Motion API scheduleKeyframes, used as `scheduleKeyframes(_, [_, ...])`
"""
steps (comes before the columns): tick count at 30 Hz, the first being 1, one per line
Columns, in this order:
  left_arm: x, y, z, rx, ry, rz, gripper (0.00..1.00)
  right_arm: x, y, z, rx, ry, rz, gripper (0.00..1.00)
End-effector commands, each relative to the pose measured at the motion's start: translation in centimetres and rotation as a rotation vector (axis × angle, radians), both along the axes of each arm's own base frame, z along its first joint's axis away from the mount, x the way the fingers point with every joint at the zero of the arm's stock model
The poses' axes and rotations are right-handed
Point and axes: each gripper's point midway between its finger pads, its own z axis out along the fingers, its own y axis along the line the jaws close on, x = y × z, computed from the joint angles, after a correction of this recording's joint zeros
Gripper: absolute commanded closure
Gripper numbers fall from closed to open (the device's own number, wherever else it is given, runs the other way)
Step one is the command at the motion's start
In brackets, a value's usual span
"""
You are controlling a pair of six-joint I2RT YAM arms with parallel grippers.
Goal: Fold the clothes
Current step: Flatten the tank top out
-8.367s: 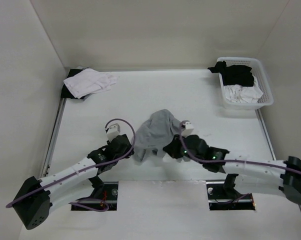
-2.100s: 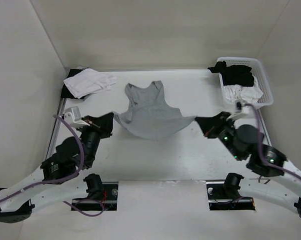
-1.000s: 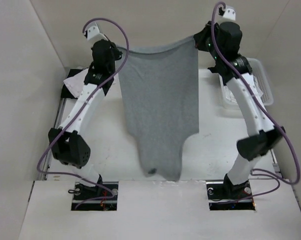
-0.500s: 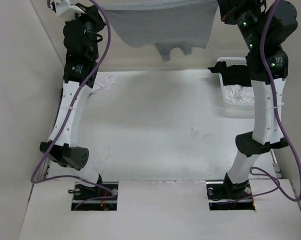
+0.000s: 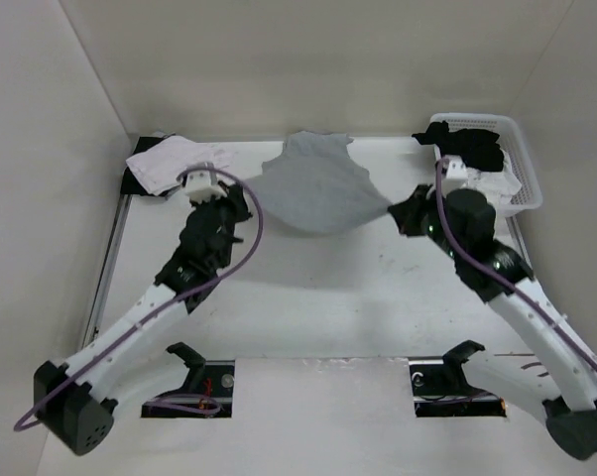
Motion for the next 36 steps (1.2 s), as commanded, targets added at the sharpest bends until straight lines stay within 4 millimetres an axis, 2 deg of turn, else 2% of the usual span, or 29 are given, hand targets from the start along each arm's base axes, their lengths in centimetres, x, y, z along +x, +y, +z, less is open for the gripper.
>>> scheduleKeyframes(1, [-4.7, 2.3, 1.8, -0.105, -0.121, 0.049, 0.99, -4.2, 0.4, 2.6, 0.134, -0.151, 0.007, 0.99])
scheduleKeyframes(3, [-5.5, 3.2, 3.1, -0.122, -0.138, 0.059, 0.99, -5.6, -0.2, 3.9, 0.150, -0.187, 0.001, 1.00])
scheduleKeyframes(4, [-5.9, 3.3, 4.9, -0.142, -0.163, 0.049, 0.99, -6.2, -1.0, 5.7, 0.166, -0.217, -0.017, 1.00])
scheduleKeyframes(7, [-8.1, 2.6, 11.9, -0.198, -0.262, -0.028, 1.00, -8.6, -2.3, 13.0, 0.204, -0.353, -0.007, 1.00])
scheduleKeyframes(8, [-9.0, 2.6, 14.3, -0.211, -0.301, -0.044, 1.00, -9.7, -2.9, 15.9, 0.213, -0.409, -0.011, 1.00])
scheduleKeyframes(10, [-10.2, 3.3, 18.2, -0.206, -0.362, -0.037, 1.00, -11.2, -4.1, 20.5, 0.215, -0.493, -0.022, 1.00])
scheduleKeyframes(13, [-11.0, 3.8, 22.4, -0.197, -0.424, -0.025, 1.00, -11.8, -5.4, 25.3, 0.189, -0.575, -0.061, 1.00])
scheduleKeyframes(16, [-9.6, 3.7, 24.8, -0.153, -0.450, 0.015, 1.00, -10.7, -5.0, 28.0, 0.165, -0.607, -0.071, 1.00])
scheduleKeyframes(19, [-4.7, 2.4, 24.4, -0.060, -0.413, 0.039, 0.99, -6.4, -3.7, 28.1, 0.113, -0.583, -0.096, 1.00])
scheduleKeyframes(21, [-0.8, 1.7, 22.3, -0.042, -0.336, 0.031, 0.99, -2.8, -2.3, 26.7, 0.102, -0.528, -0.077, 1.00])
scheduleKeyframes(22, [0.9, 1.9, 21.2, -0.054, -0.305, 0.036, 0.99, -1.5, -1.9, 26.0, 0.095, -0.509, -0.072, 1.00])
scheduleKeyframes(23, [2.2, 2.1, 20.2, -0.070, -0.282, 0.031, 0.99, 0.1, -1.2, 24.9, 0.084, -0.481, -0.060, 1.00])
scheduleKeyframes(26, [5.4, 3.0, 17.5, -0.107, -0.224, 0.031, 0.99, 3.5, 0.0, 22.4, 0.067, -0.429, -0.047, 1.00])
scheduleKeyframes(30, [9.0, 3.6, 15.0, -0.107, -0.164, 0.052, 0.99, 7.7, 1.2, 19.9, 0.057, -0.371, -0.037, 1.00])
scheduleKeyframes(33, [11.8, 4.0, 14.5, -0.097, -0.143, 0.066, 0.99, 11.6, 2.2, 19.0, 0.047, -0.339, -0.037, 1.00])
scheduleKeyframes(35, [13.4, 4.4, 15.6, -0.096, -0.145, 0.078, 0.99, 13.8, 2.4, 19.9, 0.046, -0.345, -0.049, 1.00])
scheduleKeyframes(36, [13.9, 4.6, 16.7, -0.100, -0.157, 0.078, 0.99, 14.8, 2.5, 20.5, 0.045, -0.347, -0.054, 1.00])
